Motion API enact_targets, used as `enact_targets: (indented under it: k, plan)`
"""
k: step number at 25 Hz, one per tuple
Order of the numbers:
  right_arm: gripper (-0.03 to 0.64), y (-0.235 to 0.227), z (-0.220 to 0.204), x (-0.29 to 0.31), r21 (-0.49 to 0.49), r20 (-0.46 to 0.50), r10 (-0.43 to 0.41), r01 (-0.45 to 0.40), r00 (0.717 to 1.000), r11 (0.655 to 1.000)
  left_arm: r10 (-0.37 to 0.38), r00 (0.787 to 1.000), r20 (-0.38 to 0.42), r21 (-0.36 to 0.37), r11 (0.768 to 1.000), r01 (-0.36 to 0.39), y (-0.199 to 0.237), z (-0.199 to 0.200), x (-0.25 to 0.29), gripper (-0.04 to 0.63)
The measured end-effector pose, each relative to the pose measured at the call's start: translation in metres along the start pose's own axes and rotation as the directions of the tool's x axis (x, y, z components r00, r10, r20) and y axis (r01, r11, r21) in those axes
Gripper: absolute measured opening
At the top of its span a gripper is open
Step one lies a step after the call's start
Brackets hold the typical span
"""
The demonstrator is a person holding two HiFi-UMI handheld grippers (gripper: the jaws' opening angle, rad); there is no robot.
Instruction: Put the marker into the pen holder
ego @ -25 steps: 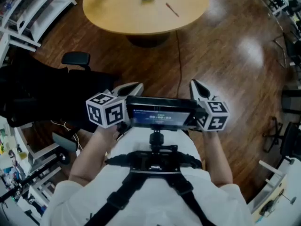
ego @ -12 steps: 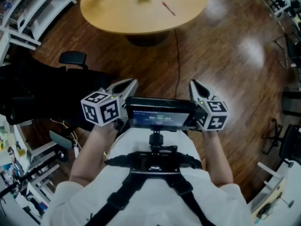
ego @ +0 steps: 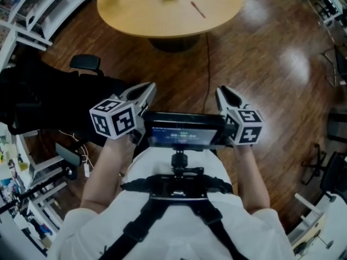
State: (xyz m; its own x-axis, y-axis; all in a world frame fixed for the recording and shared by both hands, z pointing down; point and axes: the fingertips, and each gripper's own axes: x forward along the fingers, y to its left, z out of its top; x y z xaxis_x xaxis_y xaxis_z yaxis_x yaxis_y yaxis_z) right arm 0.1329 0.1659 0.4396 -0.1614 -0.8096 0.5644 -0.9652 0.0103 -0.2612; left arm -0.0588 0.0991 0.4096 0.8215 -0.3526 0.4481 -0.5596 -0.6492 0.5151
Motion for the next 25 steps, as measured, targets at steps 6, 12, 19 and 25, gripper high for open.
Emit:
enact_targets:
  k: [6, 12, 19, 25]
  plan:
    - [0.104, -0.001, 0.005, 0.005, 0.007, -0.001, 0.037, -0.037, 0.999, 0.999, 0.016, 1.000, 0.009, 0.001, 1.000, -0.016, -0.001, 0.003, 0.003, 0.000]
    - [0.104, 0.003, 0.005, 0.013, 0.013, 0.004, 0.058, -0.058, 0.998, 0.998, 0.025, 1.000, 0.003, 0.001, 1.000, -0.025, 0.004, 0.003, 0.005, 0.000]
    - [0.106, -0.012, 0.005, 0.014, 0.048, 0.009, 0.058, -0.058, 0.998, 0.997, 0.010, 1.000, -0.011, 0.030, 1.000, -0.010, -0.013, 0.008, 0.016, 0.000]
    - [0.105, -0.009, 0.007, 0.023, 0.055, -0.002, 0.072, -0.071, 0.997, 0.996, 0.002, 1.000, -0.010, 0.041, 0.999, -0.001, -0.015, 0.015, 0.020, 0.000]
